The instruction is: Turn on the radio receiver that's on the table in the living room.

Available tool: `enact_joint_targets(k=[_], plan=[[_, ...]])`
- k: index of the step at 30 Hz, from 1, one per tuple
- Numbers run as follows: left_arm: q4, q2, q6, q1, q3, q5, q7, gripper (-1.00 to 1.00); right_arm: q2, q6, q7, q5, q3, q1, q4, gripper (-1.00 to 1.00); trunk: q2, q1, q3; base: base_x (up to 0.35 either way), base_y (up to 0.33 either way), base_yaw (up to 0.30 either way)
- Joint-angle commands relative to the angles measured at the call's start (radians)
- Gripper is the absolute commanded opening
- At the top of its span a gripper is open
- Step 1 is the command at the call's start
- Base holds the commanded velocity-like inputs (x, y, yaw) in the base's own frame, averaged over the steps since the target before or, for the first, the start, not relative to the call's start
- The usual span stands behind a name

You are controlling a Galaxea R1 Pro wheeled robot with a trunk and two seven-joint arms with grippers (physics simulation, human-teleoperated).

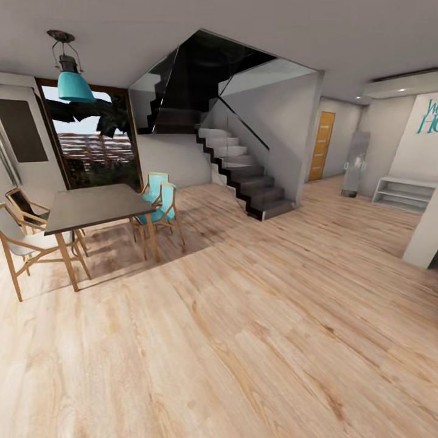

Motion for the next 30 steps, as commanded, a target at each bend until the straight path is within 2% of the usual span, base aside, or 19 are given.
enact_joint_targets(k=[1,8,30], plan=[[0.0,0.0,-0.001,0.0,0.0,0.0,0.0,1.0,0.0,0.0,0.0,0.0,0.0,0.0,0.0,1.0,0.0,0.0,0.0,0.262,0.032,-0.02],[-0.001,0.0,-0.007,0.0,0.0,0.0,0.0,1.0,0.0,-0.005,0.0,-0.002,-0.003,0.0,0.0,1.0,0.0,0.0,0.0,0.073,0.008,-0.197],[-0.001,0.0,-0.009,0.0,0.001,0.0,0.003,1.0,0.0,-0.014,0.0,-0.006,-0.005,0.0,0.0,1.0,0.0,0.0,0.0,0.002,0.0,-0.284]])
